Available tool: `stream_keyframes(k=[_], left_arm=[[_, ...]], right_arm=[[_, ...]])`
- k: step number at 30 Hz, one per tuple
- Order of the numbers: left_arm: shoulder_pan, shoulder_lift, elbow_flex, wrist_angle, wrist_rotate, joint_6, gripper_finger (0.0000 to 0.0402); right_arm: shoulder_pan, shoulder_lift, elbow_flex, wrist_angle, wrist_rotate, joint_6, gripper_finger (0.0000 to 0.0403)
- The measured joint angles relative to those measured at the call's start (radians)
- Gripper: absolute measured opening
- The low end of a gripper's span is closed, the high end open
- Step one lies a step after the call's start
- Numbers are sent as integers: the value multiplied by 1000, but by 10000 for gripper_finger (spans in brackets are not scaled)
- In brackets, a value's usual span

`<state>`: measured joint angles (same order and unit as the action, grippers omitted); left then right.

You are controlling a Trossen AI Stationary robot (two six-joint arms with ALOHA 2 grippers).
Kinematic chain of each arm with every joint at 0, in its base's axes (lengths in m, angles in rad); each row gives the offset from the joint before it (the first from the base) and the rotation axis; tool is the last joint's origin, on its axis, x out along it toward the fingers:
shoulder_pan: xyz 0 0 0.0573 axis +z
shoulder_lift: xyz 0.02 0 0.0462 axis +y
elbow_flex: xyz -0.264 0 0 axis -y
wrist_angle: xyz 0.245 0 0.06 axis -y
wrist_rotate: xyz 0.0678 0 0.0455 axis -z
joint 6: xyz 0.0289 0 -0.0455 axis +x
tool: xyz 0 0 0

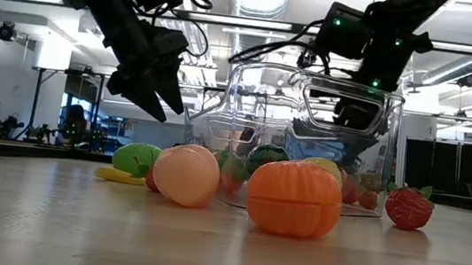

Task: Pick and placing Produce into tupperware
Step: Put the red apple into the transparent bin

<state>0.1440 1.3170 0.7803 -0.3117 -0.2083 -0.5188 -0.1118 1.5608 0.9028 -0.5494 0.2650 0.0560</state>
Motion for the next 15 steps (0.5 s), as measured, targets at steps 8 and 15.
stream_keyframes(k=[8, 15], left_arm=[[0, 0, 0, -4, -3, 0, 267], [0, 0, 0, -4, -3, 0, 267]], right_arm=[[-37, 0, -25, 76, -63, -32, 352], [-39, 1, -97, 154, -66, -32, 352]])
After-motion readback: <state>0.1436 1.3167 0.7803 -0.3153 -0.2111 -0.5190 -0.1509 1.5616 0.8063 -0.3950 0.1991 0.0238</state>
